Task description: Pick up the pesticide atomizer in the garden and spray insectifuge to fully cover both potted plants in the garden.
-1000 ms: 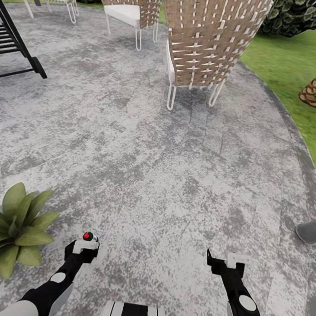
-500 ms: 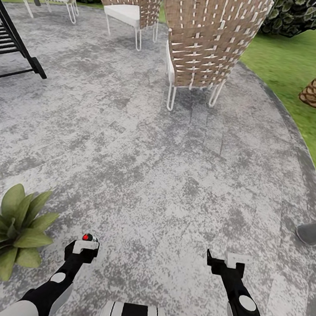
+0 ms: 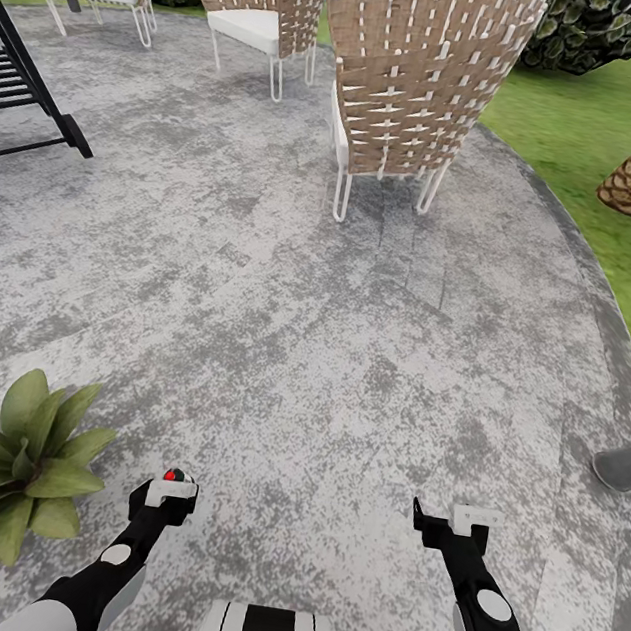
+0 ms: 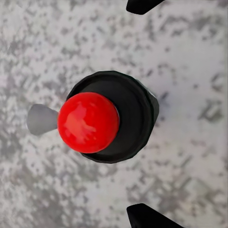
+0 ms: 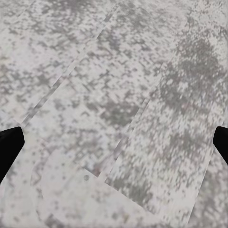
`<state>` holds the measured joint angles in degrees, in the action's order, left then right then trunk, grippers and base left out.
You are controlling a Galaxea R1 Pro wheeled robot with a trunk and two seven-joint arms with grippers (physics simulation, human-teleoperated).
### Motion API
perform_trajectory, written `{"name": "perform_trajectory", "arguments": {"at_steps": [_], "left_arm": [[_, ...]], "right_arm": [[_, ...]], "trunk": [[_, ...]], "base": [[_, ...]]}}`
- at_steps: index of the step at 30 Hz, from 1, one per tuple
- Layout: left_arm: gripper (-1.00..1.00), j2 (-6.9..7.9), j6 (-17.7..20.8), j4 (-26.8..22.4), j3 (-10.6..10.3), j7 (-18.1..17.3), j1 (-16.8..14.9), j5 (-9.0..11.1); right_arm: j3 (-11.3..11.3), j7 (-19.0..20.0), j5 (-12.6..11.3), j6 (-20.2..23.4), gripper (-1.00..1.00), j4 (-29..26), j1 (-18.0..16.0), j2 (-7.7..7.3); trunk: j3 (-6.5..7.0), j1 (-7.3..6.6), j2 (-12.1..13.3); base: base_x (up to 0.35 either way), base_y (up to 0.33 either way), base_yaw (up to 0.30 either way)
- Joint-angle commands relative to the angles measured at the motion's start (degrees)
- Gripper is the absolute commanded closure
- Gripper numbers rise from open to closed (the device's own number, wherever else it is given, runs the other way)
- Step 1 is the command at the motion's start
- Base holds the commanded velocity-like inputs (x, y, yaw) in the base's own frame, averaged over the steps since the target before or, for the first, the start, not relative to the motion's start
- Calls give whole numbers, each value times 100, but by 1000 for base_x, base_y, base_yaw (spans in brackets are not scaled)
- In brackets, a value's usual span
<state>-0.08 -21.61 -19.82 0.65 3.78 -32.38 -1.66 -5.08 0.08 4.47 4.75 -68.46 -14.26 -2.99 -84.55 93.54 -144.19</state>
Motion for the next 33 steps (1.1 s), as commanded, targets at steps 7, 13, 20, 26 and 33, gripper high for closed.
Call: {"name": "perform_trajectory", "arguments": {"at_steps": [7,13,20,26,33], "left_arm": [[-100,-1,-19,5,6,17,-5,-18],[-100,-1,-19,5,6,17,-5,-18],[-100,-1,-19,5,6,17,-5,-18],[-100,-1,-32,5,6,17,-5,-18],[-100,-1,-42,-32,6,17,2,-18]], "right_arm": [[-1,1,50,35,-100,-9,0,0],[-1,1,54,35,-100,-9,-2,0],[-1,1,54,35,-100,-9,-1,0],[-1,1,54,36,-100,-9,-1,0],[-1,1,54,36,-100,-9,1,0]], "trunk": [[-3,-1,-1],[-3,-1,-1],[-3,-1,-1],[-3,-1,-1],[-3,-1,-1]], "base": [[25,0,0],[32,0,0],[2,0,0],[0,0,0],[0,0,0]]}}
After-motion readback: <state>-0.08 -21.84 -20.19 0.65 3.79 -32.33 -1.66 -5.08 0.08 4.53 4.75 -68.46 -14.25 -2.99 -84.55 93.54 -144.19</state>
